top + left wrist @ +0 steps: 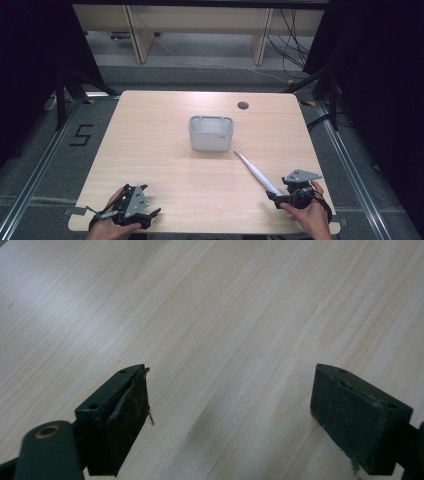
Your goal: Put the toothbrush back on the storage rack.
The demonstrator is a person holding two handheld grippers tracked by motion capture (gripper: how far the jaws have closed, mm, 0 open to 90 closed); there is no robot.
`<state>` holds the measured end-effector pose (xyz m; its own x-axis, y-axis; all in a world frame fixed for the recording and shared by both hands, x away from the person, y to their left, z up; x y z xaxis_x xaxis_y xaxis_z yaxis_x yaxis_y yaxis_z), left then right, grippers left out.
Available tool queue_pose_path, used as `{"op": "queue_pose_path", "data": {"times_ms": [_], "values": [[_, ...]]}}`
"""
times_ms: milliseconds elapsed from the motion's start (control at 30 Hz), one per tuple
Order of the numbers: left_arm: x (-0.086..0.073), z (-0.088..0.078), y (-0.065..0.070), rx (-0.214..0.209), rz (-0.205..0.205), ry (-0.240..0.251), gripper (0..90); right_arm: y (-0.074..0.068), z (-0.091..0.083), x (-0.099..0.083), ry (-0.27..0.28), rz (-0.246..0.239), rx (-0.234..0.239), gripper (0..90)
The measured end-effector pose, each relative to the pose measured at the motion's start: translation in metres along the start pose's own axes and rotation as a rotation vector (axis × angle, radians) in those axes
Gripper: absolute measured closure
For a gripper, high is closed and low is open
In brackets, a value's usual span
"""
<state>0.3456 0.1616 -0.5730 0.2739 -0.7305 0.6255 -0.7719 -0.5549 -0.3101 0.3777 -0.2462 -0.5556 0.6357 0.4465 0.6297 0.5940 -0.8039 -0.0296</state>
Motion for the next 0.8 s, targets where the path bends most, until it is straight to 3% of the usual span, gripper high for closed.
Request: {"op": "queue_pose_path", "data": {"times_ms": [33,67,300,367,433,467,567,733,800], "values": [[0.0,0.0,0.0,-0.001,0.001,-0.001,15.2,-0.002,-0.001,0.0,-0.01,0.016,0.005,22.1],[0.0,0.0,0.0,-0.001,0.001,-0.001,15.2,0.001,-0.001,0.003,-0.003,-0.017,0.002,22.2],[-0.001,0.001,-0.001,0.004,0.0,-0.008,15.2,-0.001,-0.002,0.012,-0.047,-0.052,0.009,24.8],[-0.001,0.001,-0.001,0.001,0.001,-0.01,15.2,-0.002,0.0,0.014,-0.052,-0.027,-0.003,25.2],[-0.001,0.001,-0.001,0.002,0.0,-0.008,15.2,-0.001,0.001,0.015,-0.078,-0.032,-0.001,25.6],[-0.001,0.001,-0.001,0.003,0.0,-0.007,15.2,0.003,0.002,0.018,-0.085,-0.064,-0.01,26.5],[-0.001,0.0,0.0,-0.01,0.0,-0.01,15.2,0.0,0.006,0.02,-0.105,-0.049,0.002,28.3],[-0.001,0.0,0.0,-0.006,0.0,-0.007,15.2,0.001,0.009,0.034,-0.14,-0.102,0.004,32.5],[-0.001,0.0,-0.001,0.002,0.0,-0.006,15.2,0.0,0.009,0.037,-0.152,-0.089,0.007,33.3]]}}
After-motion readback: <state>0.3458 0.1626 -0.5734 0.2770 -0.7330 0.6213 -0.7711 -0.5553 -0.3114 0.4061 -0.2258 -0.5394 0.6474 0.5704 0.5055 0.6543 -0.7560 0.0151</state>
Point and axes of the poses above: each handheld gripper's, and its own axes: z roughly forward along the jaws, x roughly out of its top, y roughly to its right, the point moved 10 cm from there along z, roughly forward along the jaws, and after that the axes turned 4 degrees about -y, right-handed, at the moved point
